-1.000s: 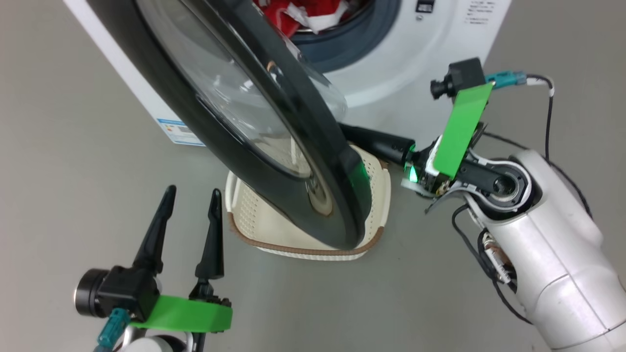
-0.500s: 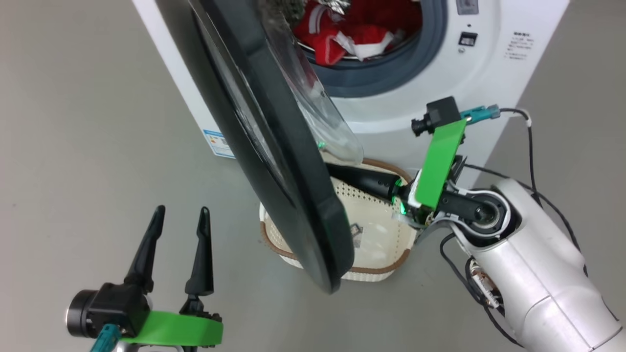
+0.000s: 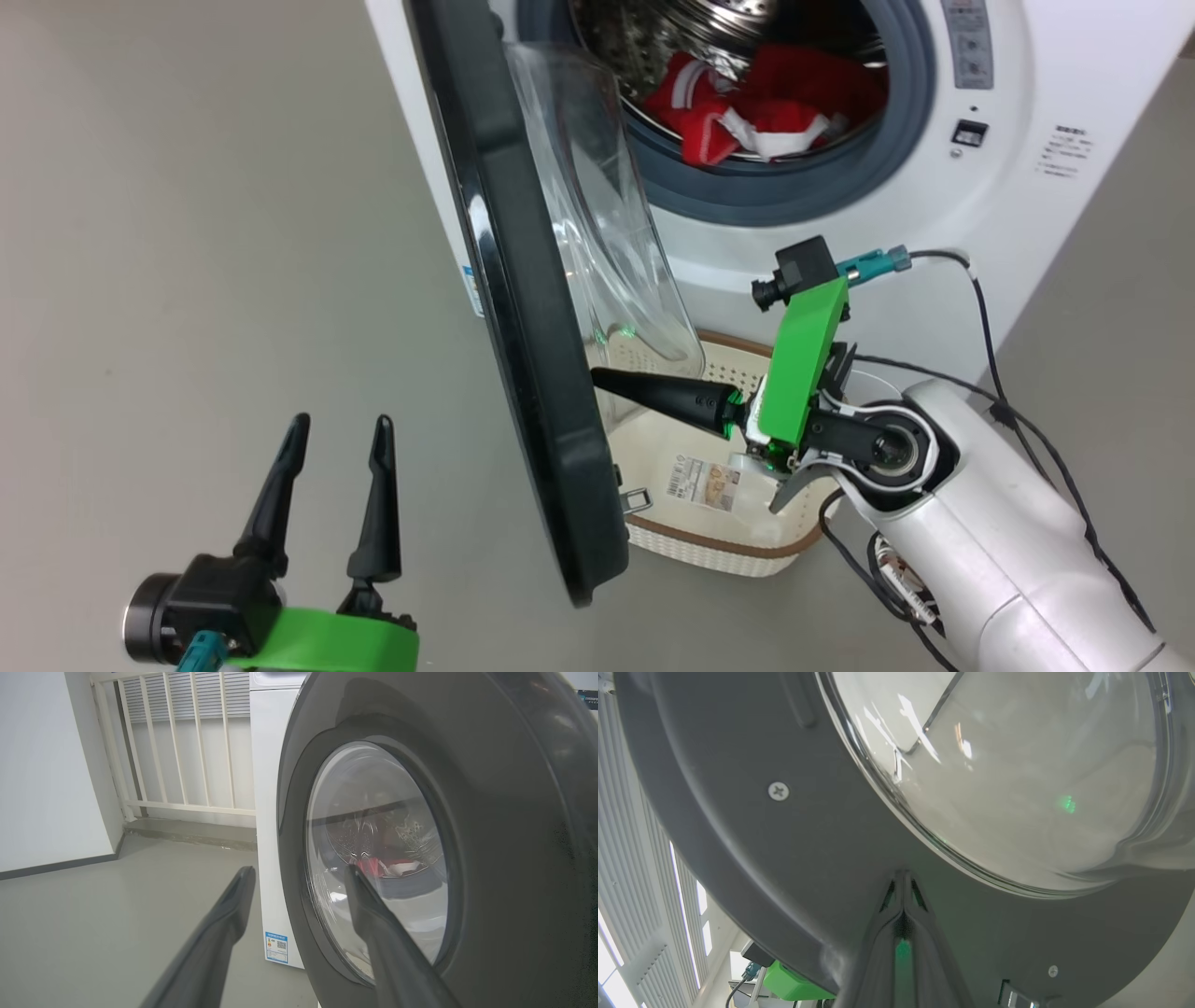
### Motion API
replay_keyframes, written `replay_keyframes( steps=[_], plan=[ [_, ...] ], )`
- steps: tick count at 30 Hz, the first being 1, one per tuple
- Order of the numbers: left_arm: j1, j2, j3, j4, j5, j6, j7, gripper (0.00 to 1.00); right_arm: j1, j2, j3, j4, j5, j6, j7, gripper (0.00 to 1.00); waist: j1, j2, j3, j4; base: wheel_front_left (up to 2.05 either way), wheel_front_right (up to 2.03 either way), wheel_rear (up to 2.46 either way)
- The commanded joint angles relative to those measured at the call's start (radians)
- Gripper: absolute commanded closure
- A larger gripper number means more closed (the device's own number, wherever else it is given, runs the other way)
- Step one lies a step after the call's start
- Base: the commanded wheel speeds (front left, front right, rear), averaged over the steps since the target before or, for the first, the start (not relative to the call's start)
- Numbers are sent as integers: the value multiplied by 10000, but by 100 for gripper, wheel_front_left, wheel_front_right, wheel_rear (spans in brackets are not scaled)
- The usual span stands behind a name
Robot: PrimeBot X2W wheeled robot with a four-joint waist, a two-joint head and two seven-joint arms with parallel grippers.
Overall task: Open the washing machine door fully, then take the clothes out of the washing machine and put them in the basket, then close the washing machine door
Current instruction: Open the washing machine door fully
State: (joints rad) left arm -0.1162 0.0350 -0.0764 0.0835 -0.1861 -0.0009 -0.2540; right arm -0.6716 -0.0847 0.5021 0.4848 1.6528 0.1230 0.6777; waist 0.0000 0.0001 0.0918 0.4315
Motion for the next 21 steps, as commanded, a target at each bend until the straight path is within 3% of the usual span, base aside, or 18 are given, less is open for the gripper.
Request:
replay_keyframes(
  steps=[1, 10, 21],
  plan=[
    [-6, 152, 367, -191, 45, -43, -78, 0, 123, 340, 186, -261, 35, 77, -81, 100, 0, -1, -159, 228, 0, 0, 0],
    [107, 159, 444, -68, 102, -141, -78, 0, 166, 343, 681, -174, 414, 77, -490, 100, 0, -1, -456, 803, 0, 0, 0],
    [300, 162, 672, -210, 9, -106, -78, 0, -244, 343, 1454, -49, 788, 77, -930, 100, 0, -1, -349, 902, 0, 0, 0]
  ],
)
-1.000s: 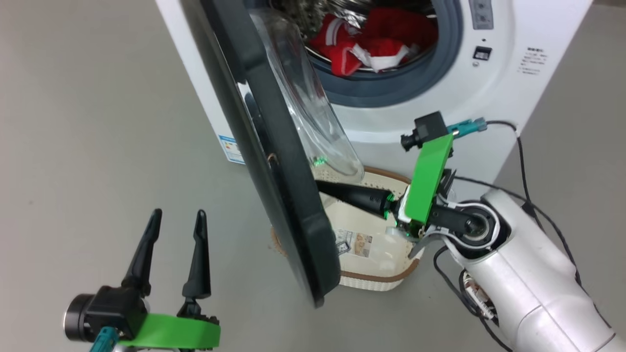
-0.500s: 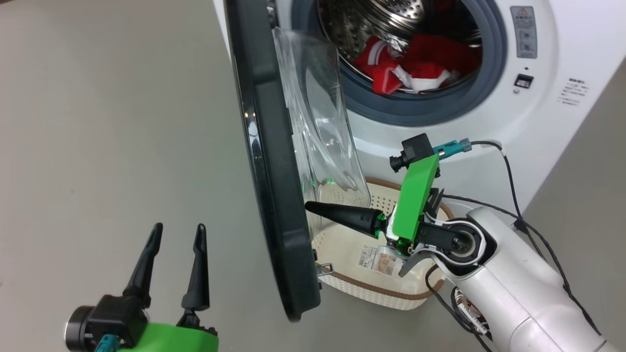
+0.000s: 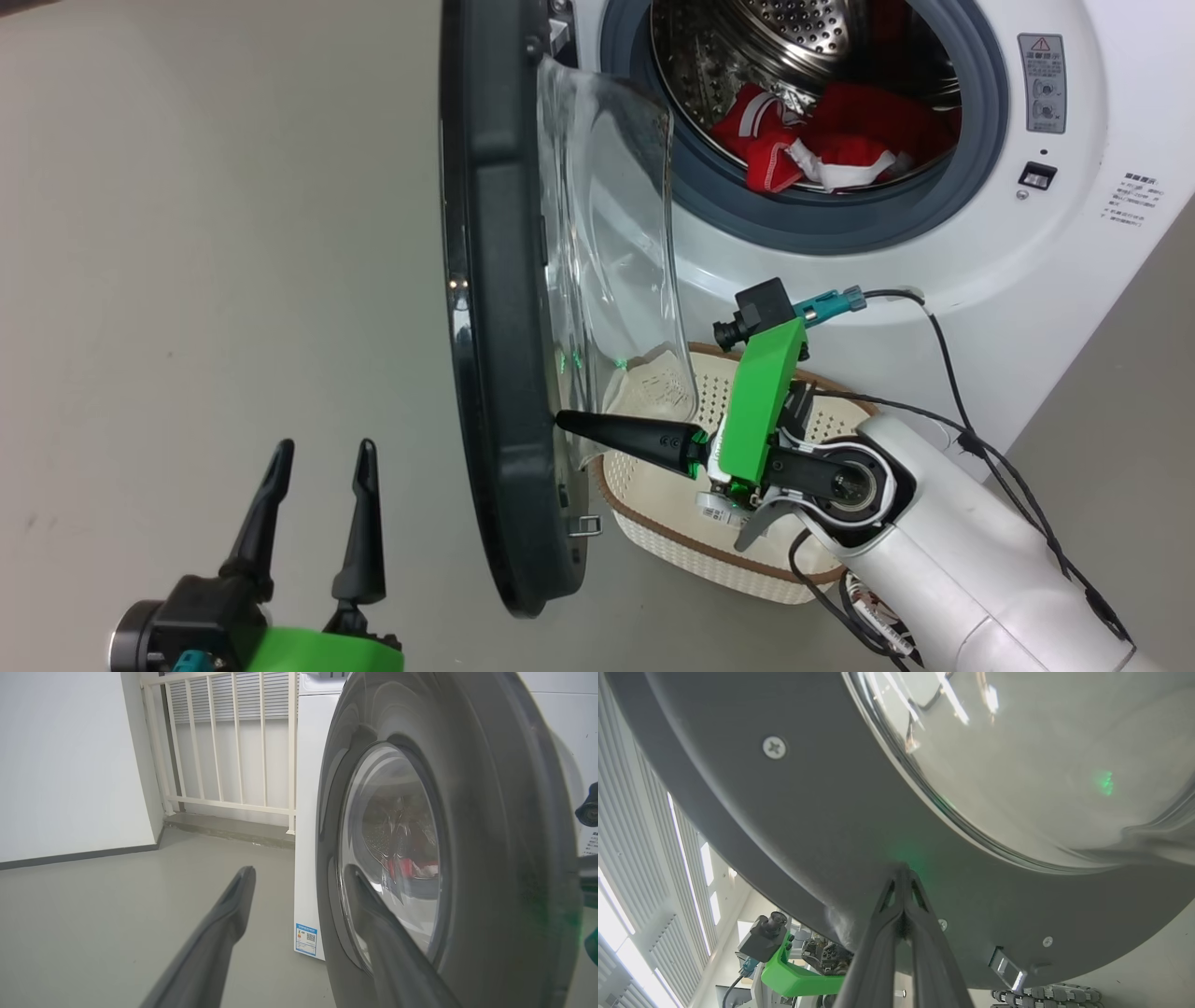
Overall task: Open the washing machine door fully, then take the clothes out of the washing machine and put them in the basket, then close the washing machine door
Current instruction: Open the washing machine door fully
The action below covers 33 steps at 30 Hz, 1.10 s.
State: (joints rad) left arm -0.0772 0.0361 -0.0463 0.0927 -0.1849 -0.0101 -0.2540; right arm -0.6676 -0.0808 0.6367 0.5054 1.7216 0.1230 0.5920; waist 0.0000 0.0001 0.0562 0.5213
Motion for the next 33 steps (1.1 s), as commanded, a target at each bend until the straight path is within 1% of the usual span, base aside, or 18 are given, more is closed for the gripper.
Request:
replay_keyframes(
  steps=[1, 6, 9, 10, 11, 13, 14, 15, 16, 17, 21, 26, 29, 33],
  plan=[
    [-78, 150, 386, -311, -15, -11, -78, 0, -307, 305, 154, -247, 122, 77, -105, 100, 0, -1, 15, 10, 0, 0, 0],
    [-40, 149, 436, -343, -42, 8, -78, 0, -360, 305, 279, -162, 149, 77, -255, 100, 0, -1, 20, 14, 0, 0, 0],
    [-41, 148, 458, -336, -59, 4, -78, 0, -366, 305, 288, -44, -58, 77, -492, 100, 0, -1, -1, -3, 0, 0, 0],
    [-38, 148, 466, -329, -59, 1, -78, 0, -354, 305, 283, -15, -133, 77, -577, 98, 0, -1, -16, -12, 0, 0, 0],
    [-34, 148, 471, -322, -56, -2, -78, 0, -345, 305, 276, 2, -246, 77, -677, 79, 0, -1, -32, -22, 0, 0, 0],
    [-30, 147, 479, -309, -46, -2, -78, 0, -303, 304, 254, 5, -512, 77, -873, 56, 0, -1, -63, -43, 0, 0, 0],
    [-26, 147, 480, -298, -42, -3, -78, 0, -273, 287, 235, -9, -675, 77, -1006, 33, 0, -1, -82, -54, 0, 0, 0],
    [-20, 147, 477, -283, -39, -6, -78, 0, -227, 256, 225, -52, -821, 77, -1118, 15, 0, -1, -103, -65, 0, 0, 0],
    [-13, 147, 473, -266, -36, -10, -78, 0, -181, 193, 222, -103, -1004, 77, -1269, 5, 0, -1, -126, -77, 0, 0, 0],
    [-4, 147, 468, -248, -32, -16, -78, 0, -130, 116, 233, -180, -1210, 77, -1452, 0, 0, -1, -150, -89, 0, 0, 0],
    [43, 150, 467, -191, -10, -36, -78, 0, 185, -206, 178, -608, -1959, 77, -2556, 0, 0, -1, -266, -139, 0, 0, 0],
    [89, 159, 490, -186, 1, -83, -78, 0, 652, -702, 265, -878, -3055, 77, -4484, 0, 0, -1, -413, -199, 0, 0, 0],
    [131, 166, 505, -157, 8, -93, -78, 0, 852, -1034, 546, -719, -3918, 77, -5750, 0, 0, -1, -492, -260, 0, 0, 0],
    [209, 181, 507, -152, 25, -86, -78, 0, 974, -1365, 976, -204, -5064, 77, -7362, 0, 0, -1, -589, -368, 0, 0, 0]
  ],
)
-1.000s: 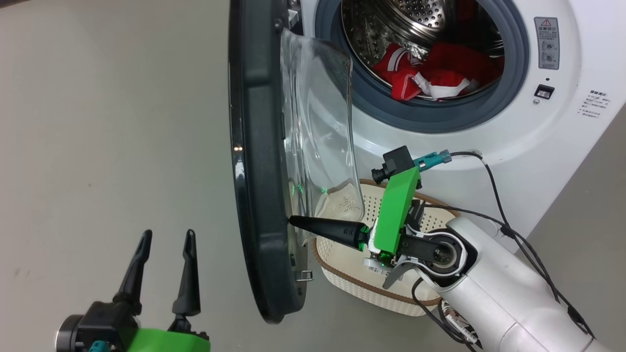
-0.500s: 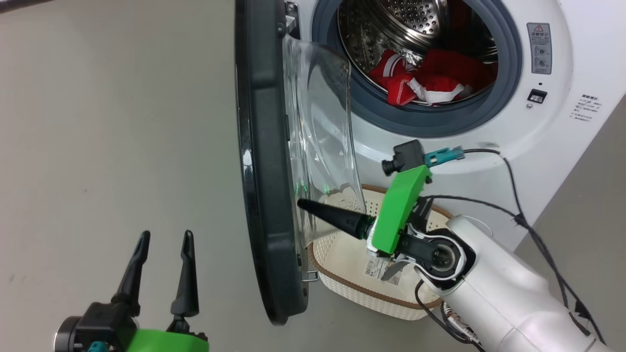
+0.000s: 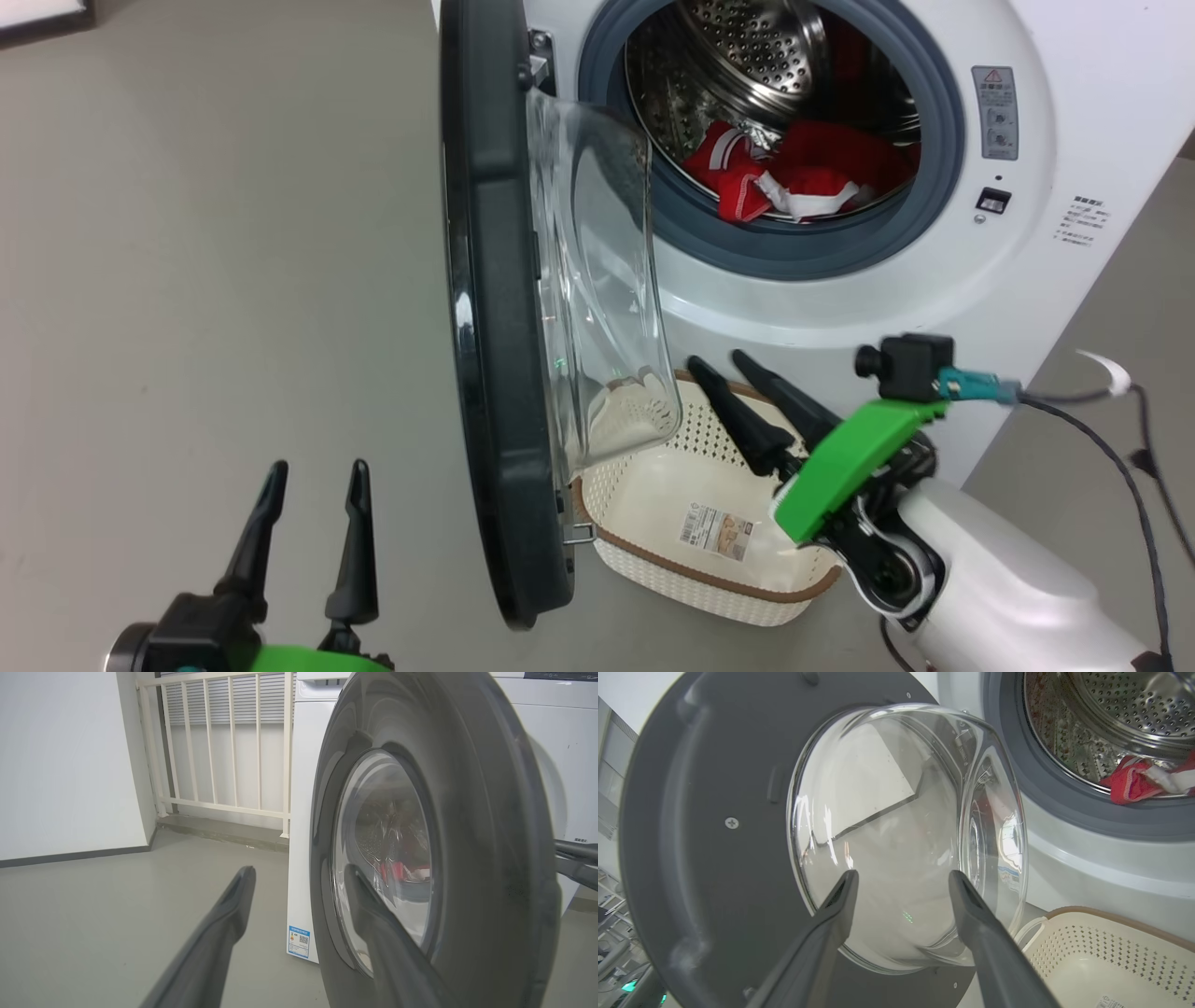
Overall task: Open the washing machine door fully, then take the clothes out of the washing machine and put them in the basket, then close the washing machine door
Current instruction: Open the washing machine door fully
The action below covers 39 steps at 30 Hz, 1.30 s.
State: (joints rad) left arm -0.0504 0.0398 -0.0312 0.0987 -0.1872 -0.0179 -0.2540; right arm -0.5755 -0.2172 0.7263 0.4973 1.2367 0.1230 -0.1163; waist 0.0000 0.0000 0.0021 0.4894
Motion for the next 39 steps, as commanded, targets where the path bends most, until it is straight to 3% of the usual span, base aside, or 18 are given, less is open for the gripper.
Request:
replay_keyframes(
  steps=[1, 5, 7, 14, 23, 30, 39],
  plan=[
    [-40, 147, 351, -212, 55, 0, -78, 0, 77, -50, 169, 64, -492, 77, -647, 0, 0, 0, -87, -75, 0, 0, 0],
    [64, 185, 330, -222, 69, 19, -78, 0, 266, 39, -127, 821, -1462, 77, -1385, 0, 0, 0, -247, -149, 0, 0, 0],
    [117, 210, 330, -225, 58, 30, -78, 0, 387, 179, -745, 961, -2223, 77, -1441, 0, 0, 0, -307, -190, 0, 0, 0],
    [222, 268, 313, -247, -11, 62, -75, 0, 1850, 1105, -3737, 33, -6044, 77, -1452, 0, 0, 0, -446, -299, 0, 0, 0],
    [266, 324, 196, -217, 60, 123, -76, 0, 3202, 1632, -5589, -1173, -9151, 77, -1453, 0, 0, 0, -583, -305, 0, 0, 0],
    [251, 309, 167, -96, -22, 163, -77, 0, 3980, 1665, -5763, -1895, -9308, 77, -1454, 0, 0, 0, -641, -351, 0, 0, 0],
    [298, 338, 171, 9, -62, 214, -77, 0, 4419, 1668, -5637, -1963, -9205, 77, -1454, 0, 0, 0, -729, -392, 0, 0, 0]
  ],
)
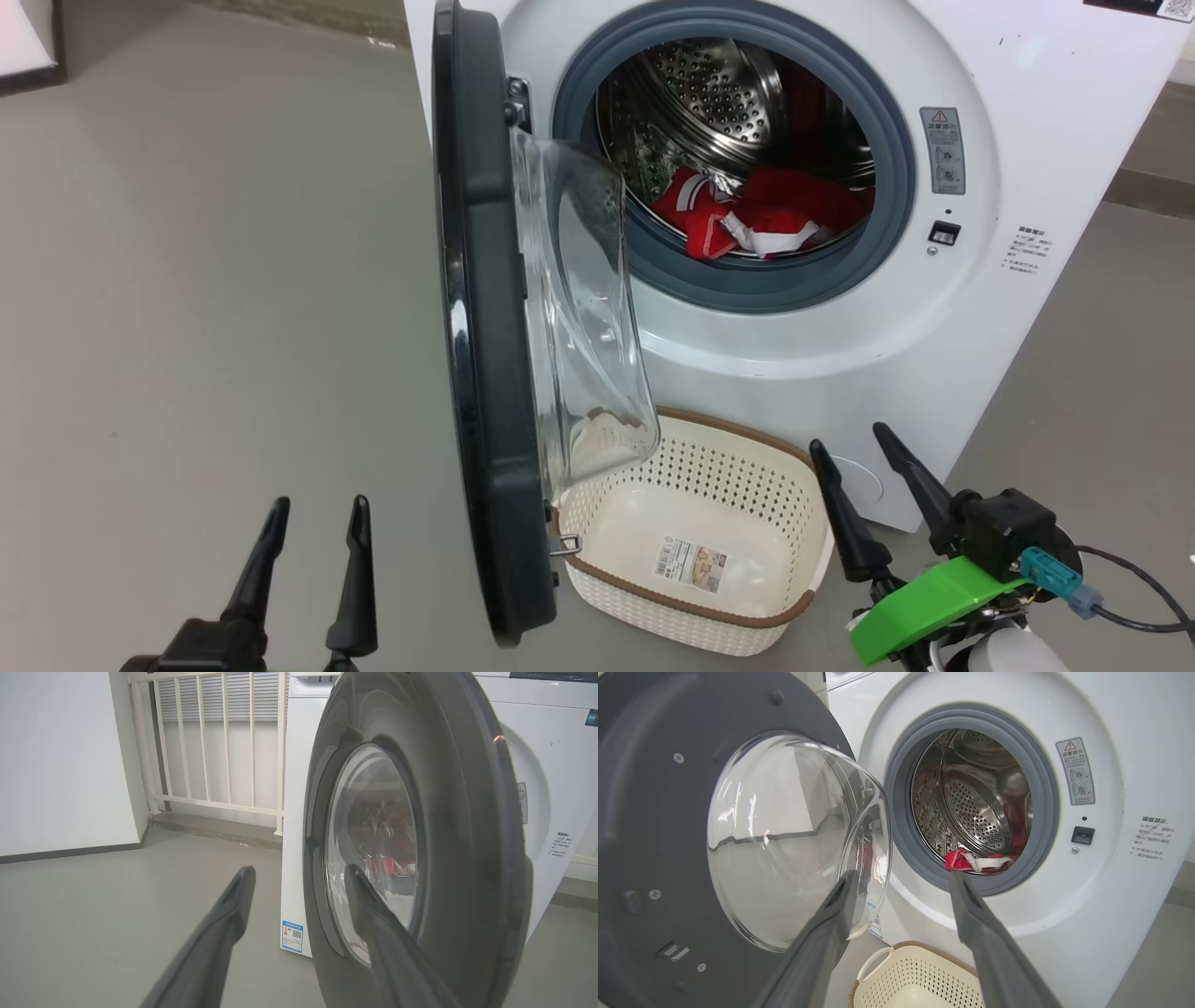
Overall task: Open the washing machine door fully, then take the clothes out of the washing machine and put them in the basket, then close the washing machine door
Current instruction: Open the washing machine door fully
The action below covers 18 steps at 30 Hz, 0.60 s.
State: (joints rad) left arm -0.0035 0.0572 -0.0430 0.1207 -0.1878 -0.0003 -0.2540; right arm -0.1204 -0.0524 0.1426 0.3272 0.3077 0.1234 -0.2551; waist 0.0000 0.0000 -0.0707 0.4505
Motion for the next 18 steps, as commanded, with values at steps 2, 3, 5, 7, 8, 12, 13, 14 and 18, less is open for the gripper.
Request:
replay_keyframes(
  steps=[2, 3, 5, 7, 8, 12, 13, 14, 18],
  plan=[
    [-159, 175, 289, -210, -62, 52, -77, 0, -135, 21, 271, -224, 87, 73, -66, 0, 0, 0, -10, -21, 0, 0, 0],
    [-151, 179, 292, -216, -67, 61, -77, 0, -138, 21, 290, -207, 100, 73, -66, 0, 0, 0, -13, -29, 0, 0, 0],
    [-136, 182, 298, -230, -83, 76, -77, 0, -149, 21, 319, -175, 111, 73, -66, 0, 0, 0, -22, -43, 0, 0, 0],
    [-120, 192, 305, -235, -97, 89, -77, 0, -156, 21, 338, -153, 129, 73, -66, 0, 0, 0, -31, -59, 0, 0, 0],
    [-114, 199, 308, -235, -104, 95, -77, 0, -163, 21, 347, -145, 132, 73, -66, 0, 0, 0, -33, -70, 0, 0, 0],
    [-108, 235, 327, -242, -128, 127, -77, 0, -190, 21, 368, -126, 129, 73, -66, 0, 0, 0, -27, -122, 0, 0, 0],
    [-106, 239, 327, -233, -146, 130, -71, 0, -193, 21, 364, -126, 135, 73, -66, 0, 0, 0, -21, -133, 0, 0, 0],
    [-109, 244, 326, -226, -163, 133, -64, 0, -196, 21, 360, -124, 142, 73, -66, 0, 0, 0, -17, -145, 0, 0, 0],
    [-121, 256, 313, -201, -217, 160, -4, 0, -207, 22, 357, -104, 180, 73, -66, 0, 0, 0, -10, -185, 0, 0, 0]
  ],
)
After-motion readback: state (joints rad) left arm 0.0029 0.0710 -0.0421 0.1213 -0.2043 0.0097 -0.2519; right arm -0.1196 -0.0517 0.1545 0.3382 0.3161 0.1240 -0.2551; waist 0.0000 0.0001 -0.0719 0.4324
